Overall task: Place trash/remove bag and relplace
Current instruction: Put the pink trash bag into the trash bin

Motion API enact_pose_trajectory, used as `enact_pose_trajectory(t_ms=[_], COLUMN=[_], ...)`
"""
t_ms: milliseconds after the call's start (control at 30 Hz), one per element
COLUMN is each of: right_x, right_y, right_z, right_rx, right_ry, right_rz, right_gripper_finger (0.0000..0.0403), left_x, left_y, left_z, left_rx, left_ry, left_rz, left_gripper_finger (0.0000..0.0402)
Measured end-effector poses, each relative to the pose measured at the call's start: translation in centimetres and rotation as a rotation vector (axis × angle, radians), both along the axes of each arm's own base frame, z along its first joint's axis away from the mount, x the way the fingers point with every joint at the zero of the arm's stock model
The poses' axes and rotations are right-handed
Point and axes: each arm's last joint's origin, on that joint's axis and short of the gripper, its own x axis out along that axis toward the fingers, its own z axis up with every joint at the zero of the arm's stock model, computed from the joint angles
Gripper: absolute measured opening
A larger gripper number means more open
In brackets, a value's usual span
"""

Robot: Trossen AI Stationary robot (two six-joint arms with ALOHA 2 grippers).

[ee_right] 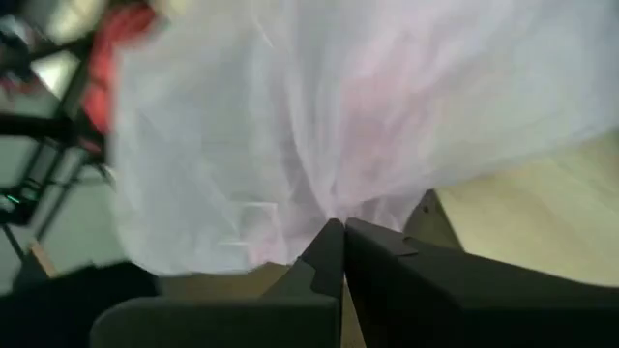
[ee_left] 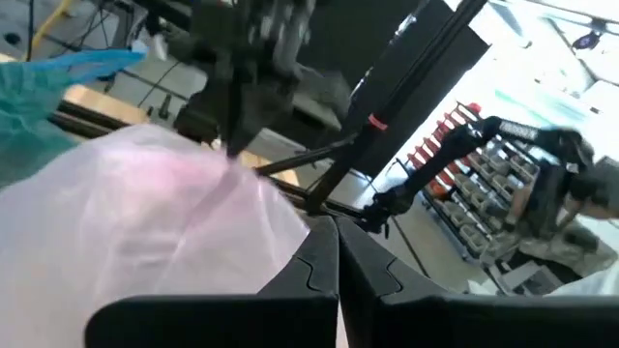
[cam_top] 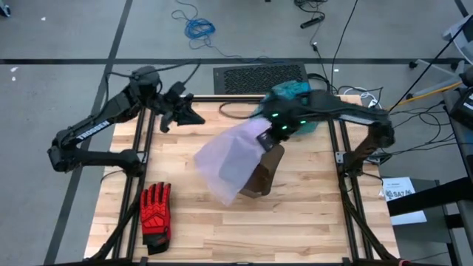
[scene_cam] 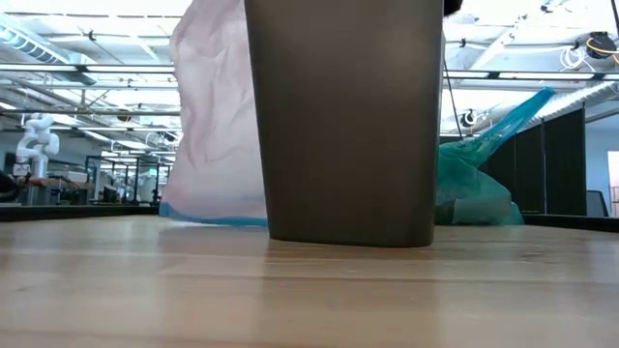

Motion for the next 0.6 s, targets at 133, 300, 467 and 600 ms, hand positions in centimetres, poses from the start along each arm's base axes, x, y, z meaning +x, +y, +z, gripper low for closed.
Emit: enact_pose_trajectory(t_ms=[133, 300, 467, 600], right_x=[-3.9, -7.1, -6.5, -5.4], right_y=[0.7, 1.0, 1.6, 2.4], right_z=[3.6, 5.5, 4.0, 1.6], right_rx=[-0.075, -0.186, -0.212, -0.214], right_ry=[-0.087, -0.061, 0.041, 0.143], right_rz=[-0.069, -0.154, -0.085, -0.036], right_gripper_finger=[0.0, 0.0, 0.0, 0.0], left_x=[0.6, 2.0, 4.1, 5.9], left_y=[0.1, 0.7, 1.1, 0.8], left_z=[1.6, 3.5, 3.9, 3.3], left_rx=[0.062, 0.105, 0.095, 0.079], left_ry=[-0.048, -0.085, -0.074, -0.051], left_rz=[-0.007, -0.014, -0.047, -0.096], left_gripper_finger=[0.0, 0.0, 0.0, 0.0])
